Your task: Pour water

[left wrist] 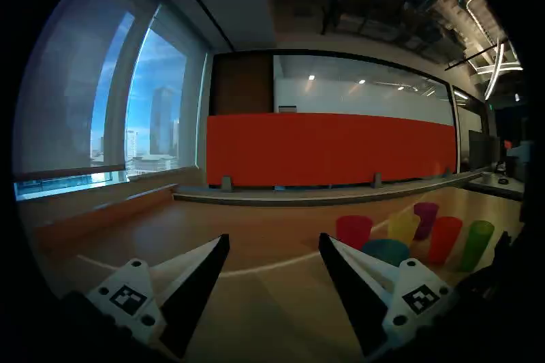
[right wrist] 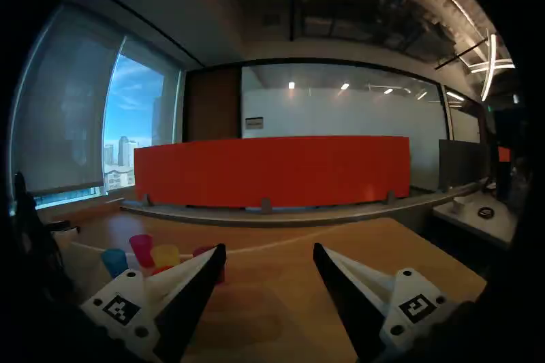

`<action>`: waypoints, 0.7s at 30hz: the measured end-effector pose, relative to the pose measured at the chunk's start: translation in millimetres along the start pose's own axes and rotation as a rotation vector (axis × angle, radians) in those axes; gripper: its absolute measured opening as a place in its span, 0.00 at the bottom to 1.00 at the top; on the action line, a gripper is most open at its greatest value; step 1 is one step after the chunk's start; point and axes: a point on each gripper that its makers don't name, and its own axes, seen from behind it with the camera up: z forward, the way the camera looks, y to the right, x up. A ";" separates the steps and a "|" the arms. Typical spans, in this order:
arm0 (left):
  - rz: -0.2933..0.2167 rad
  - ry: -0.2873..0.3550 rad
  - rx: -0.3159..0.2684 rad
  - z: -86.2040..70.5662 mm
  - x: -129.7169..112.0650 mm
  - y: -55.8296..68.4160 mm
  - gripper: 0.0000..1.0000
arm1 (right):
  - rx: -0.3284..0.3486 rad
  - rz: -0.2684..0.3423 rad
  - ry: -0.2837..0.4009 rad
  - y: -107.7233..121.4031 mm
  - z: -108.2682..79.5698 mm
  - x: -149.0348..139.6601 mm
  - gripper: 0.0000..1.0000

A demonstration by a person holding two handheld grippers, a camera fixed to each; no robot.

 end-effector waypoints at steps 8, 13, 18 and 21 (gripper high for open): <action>0.003 0.000 -0.005 -1.7 0.1 3.4 0.98 | 0.002 -0.001 0.000 -0.3 -2.2 1.4 0.99; 0.005 0.000 -0.006 -1.9 -0.2 3.9 0.97 | 0.005 -0.003 0.008 -0.6 -2.0 3.1 0.99; 0.005 0.000 -0.006 -2.0 -0.7 4.2 0.98 | 0.020 -0.002 0.019 -4.6 -3.4 4.7 0.99; 0.005 0.000 -0.006 -2.1 -0.7 3.9 0.98 | 0.028 -0.008 0.026 -6.1 -4.9 6.4 0.99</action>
